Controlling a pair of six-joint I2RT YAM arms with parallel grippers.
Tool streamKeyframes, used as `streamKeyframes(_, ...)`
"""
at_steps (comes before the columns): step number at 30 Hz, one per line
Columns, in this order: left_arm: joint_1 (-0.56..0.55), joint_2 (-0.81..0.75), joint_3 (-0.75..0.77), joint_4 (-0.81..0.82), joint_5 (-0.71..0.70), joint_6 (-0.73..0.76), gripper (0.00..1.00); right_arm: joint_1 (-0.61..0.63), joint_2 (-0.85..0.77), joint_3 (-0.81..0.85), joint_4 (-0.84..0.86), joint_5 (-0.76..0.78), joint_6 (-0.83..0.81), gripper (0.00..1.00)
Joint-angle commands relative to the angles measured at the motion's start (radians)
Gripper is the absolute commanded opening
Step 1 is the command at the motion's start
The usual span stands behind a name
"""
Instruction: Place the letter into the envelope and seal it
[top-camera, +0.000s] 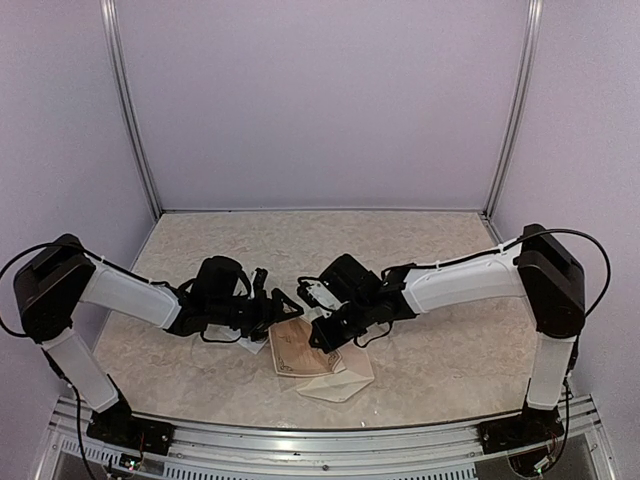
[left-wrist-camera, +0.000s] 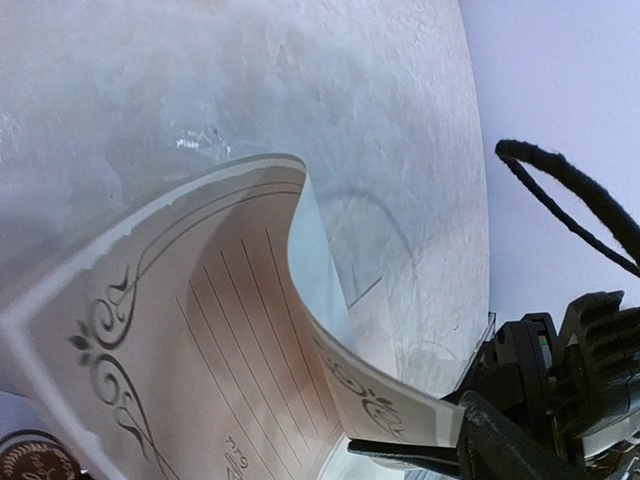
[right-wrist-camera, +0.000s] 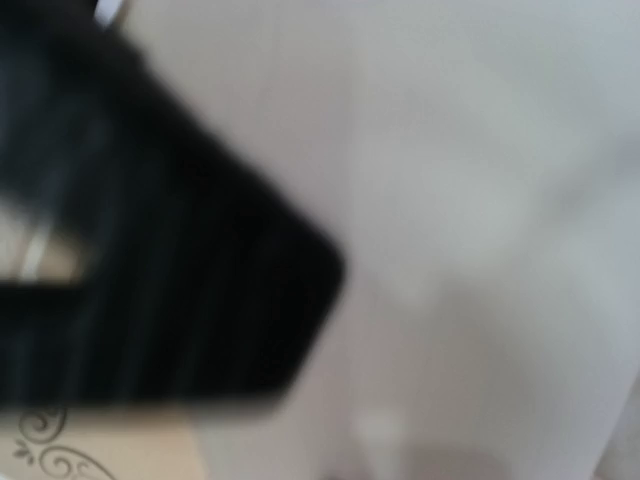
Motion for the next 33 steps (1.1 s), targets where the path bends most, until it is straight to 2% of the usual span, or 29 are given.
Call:
streamKeyframes(1, 0.018, 0.009, 0.005, -0.021, -0.024, -0.013, 0.76, 0.018, 0.025, 0.038, -0.043, 0.033, -0.017, 0.04)
streamKeyframes(7, 0.021, 0.025, 0.008, -0.017, -0.017, -0.02, 0.65, 0.029, 0.049, 0.069, -0.082, 0.06, -0.026, 0.05)
streamKeyframes(13, 0.021, 0.03, 0.007, -0.018, -0.006, -0.025, 0.48, 0.042, 0.069, 0.104, -0.112, 0.082, -0.04, 0.14)
streamKeyframes(16, 0.021, 0.036, 0.006, -0.02, -0.004, -0.03, 0.4, 0.049, 0.078, 0.114, -0.115, 0.074, -0.045, 0.23)
streamKeyframes(24, 0.022, 0.064, 0.001, 0.01, 0.021, -0.045, 0.34, 0.052, 0.081, 0.105, -0.083, 0.016, -0.046, 0.52)
streamKeyframes(27, 0.021, 0.072, -0.001, 0.013, 0.025, -0.048, 0.23, 0.052, 0.08, 0.096, -0.063, -0.008, -0.042, 0.61)
streamKeyframes(33, 0.021, 0.075, -0.015, 0.016, 0.019, -0.042, 0.0, 0.053, 0.04, 0.066, -0.011, -0.044, -0.021, 0.69)
